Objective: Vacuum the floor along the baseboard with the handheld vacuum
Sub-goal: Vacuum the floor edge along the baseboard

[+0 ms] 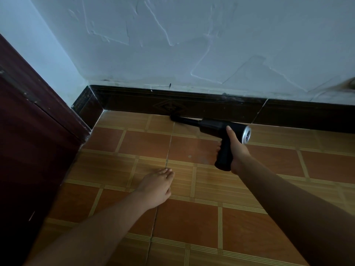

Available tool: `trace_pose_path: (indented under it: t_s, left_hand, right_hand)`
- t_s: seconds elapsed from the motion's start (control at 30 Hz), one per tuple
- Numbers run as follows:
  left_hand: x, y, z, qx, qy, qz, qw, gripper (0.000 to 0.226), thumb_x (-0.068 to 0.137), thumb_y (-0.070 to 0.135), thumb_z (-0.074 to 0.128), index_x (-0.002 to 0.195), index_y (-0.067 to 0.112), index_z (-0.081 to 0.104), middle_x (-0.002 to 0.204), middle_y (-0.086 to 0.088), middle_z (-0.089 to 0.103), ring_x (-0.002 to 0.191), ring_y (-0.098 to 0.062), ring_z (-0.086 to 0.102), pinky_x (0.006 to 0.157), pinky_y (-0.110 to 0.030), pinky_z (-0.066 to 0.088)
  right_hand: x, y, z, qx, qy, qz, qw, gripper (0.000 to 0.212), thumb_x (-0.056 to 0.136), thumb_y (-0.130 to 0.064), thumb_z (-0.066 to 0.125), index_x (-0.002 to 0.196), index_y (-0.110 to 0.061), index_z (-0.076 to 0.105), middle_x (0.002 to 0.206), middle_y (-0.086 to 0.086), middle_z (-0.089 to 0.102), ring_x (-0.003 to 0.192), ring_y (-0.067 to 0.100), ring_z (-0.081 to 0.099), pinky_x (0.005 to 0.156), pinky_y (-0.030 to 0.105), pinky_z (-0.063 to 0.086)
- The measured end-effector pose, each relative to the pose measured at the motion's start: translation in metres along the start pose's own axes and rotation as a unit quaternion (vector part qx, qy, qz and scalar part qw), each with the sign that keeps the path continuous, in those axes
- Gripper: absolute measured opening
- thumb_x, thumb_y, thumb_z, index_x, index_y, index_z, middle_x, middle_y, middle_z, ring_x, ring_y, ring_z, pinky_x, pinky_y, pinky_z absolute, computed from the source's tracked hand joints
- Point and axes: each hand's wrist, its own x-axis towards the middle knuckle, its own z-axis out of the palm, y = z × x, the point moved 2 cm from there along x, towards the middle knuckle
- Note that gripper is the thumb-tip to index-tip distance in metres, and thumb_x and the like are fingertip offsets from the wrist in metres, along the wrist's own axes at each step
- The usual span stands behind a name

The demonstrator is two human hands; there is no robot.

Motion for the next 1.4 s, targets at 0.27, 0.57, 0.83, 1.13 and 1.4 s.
trace_pose_path:
  t_s: [0.27,0.57,0.83,1.13,1.4]
  left_hand:
    - [0.0,0.013,-0.002,0.028,-0.013,-0.029,0.999,0.057,0.101,0.029,0.029,0.149,0.008,0.009,0.157,-0.008,0.012,0.144,-0.018,0.011,0.117,-0.03,0.008]
    - [-0.006,0.023,-0.002,0.052,-0.034,-0.045,0.997,0.061,0.101,0.031,0.029,0.149,0.009,-0.002,0.158,-0.008,0.001,0.145,-0.019,0.002,0.116,-0.031,0.001]
    - [0.012,0.047,-0.041,0.09,0.004,0.088,0.992,0.067,0.091,0.036,0.054,0.147,0.013,0.025,0.151,-0.009,0.031,0.139,-0.02,0.029,0.11,-0.031,0.009]
    - [0.052,0.111,-0.072,0.102,0.0,0.157,0.982,0.056,0.1,0.024,0.034,0.149,0.015,0.011,0.157,-0.009,0.011,0.144,-0.02,0.007,0.112,-0.029,-0.007]
    - [0.079,0.138,-0.065,0.053,0.013,0.165,0.985,0.058,0.099,0.022,0.039,0.149,0.016,0.011,0.157,-0.01,0.01,0.144,-0.021,0.008,0.116,-0.034,0.002]
  right_hand:
    - [-0.01,-0.018,-0.045,0.009,0.024,-0.013,1.0,0.053,0.078,-0.047,0.069,0.111,-0.006,0.06,0.073,0.006,0.062,0.061,0.017,0.059,0.059,0.032,0.049]
    - [-0.015,-0.031,-0.086,0.017,0.045,-0.022,0.999,0.057,0.077,-0.048,0.069,0.114,-0.006,0.06,0.075,0.006,0.063,0.062,0.017,0.059,0.059,0.032,0.048]
    - [-0.007,-0.037,-0.121,0.029,0.033,-0.009,0.999,0.052,0.078,-0.047,0.069,0.111,-0.007,0.061,0.076,0.005,0.063,0.062,0.016,0.059,0.06,0.031,0.048]
    - [-0.01,-0.044,-0.142,0.053,0.023,0.007,0.998,0.044,0.081,-0.045,0.066,0.105,-0.008,0.06,0.073,0.003,0.061,0.059,0.014,0.056,0.059,0.029,0.047]
    - [-0.017,-0.064,-0.152,0.023,0.044,-0.027,0.998,0.051,0.08,-0.043,0.068,0.115,-0.007,0.057,0.075,0.007,0.062,0.061,0.018,0.059,0.059,0.031,0.049]
